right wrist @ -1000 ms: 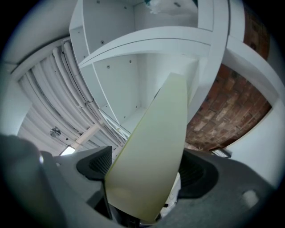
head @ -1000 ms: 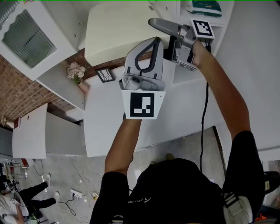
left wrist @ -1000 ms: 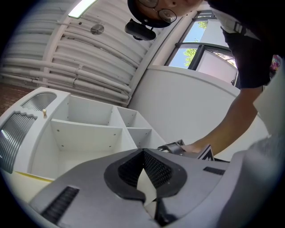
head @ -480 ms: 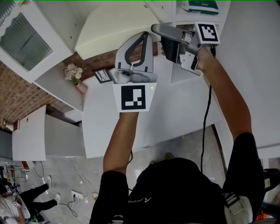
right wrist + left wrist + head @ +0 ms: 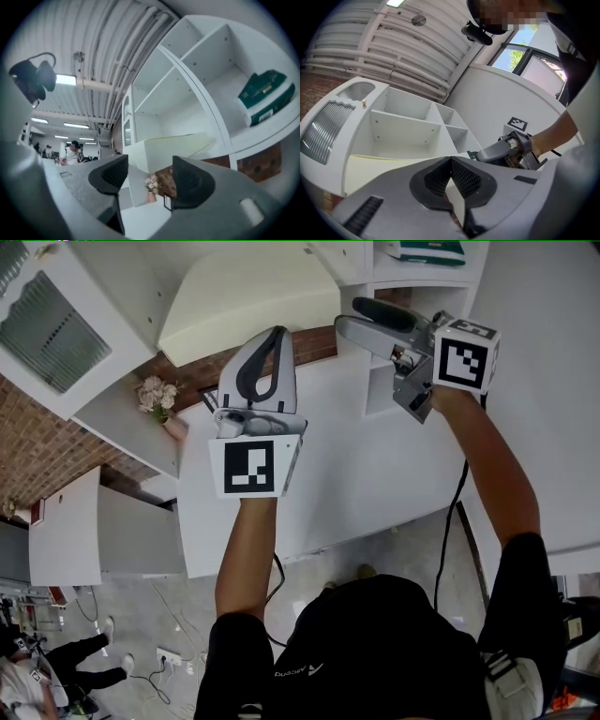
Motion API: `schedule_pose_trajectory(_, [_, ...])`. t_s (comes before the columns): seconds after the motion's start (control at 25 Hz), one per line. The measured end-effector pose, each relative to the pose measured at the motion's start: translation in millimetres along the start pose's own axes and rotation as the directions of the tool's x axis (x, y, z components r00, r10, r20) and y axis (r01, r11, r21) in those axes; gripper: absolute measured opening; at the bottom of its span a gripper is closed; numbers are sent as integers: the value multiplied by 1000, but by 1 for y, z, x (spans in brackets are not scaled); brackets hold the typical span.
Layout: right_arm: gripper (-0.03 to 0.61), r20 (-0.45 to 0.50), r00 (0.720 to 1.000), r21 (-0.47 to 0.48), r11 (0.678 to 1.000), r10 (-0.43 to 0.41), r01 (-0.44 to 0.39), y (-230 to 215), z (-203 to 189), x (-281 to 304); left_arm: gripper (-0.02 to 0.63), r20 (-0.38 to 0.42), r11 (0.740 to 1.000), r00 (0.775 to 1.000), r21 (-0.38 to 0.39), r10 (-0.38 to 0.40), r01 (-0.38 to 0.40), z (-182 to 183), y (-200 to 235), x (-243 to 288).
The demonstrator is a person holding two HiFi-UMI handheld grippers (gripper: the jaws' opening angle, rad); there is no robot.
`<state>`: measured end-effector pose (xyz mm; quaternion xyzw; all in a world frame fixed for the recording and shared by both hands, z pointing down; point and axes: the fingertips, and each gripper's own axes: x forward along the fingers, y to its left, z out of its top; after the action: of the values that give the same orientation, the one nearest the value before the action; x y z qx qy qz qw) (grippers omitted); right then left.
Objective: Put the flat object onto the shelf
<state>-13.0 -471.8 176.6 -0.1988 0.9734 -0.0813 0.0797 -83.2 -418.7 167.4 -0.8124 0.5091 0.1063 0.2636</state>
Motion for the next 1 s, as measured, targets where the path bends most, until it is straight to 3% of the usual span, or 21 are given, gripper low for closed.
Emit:
schedule_pose_trajectory(0.12, [177, 20, 998, -133, 989, -57, 59, 13, 2, -6, -3, -10, 1000, 1000, -22, 3, -4, 2, 11, -9])
schedule_pose_trajectory(0.24, [26, 47, 995, -263, 960, -89, 98, 29, 4, -4, -3, -15, 999, 1000, -45, 7, -7, 6, 23, -17])
schedule_pose_trajectory(0.28, [3, 57, 994, -299, 949, -91, 104, 34, 5, -3, -3, -22, 999, 1000, -50, 10, -11, 7, 27, -19])
schedule_pose_trajectory(0.52, [2, 60, 996, -365, 928, -62, 79, 56, 0, 21, -3, -82, 998, 996, -59, 23, -28, -1, 46, -24])
schedule_pose_trajectory(1.0, [2, 39, 983, -387, 905, -177, 178, 23, -4, 51, -3, -173, 995, 985, -94, 10, -26, -31, 70, -13])
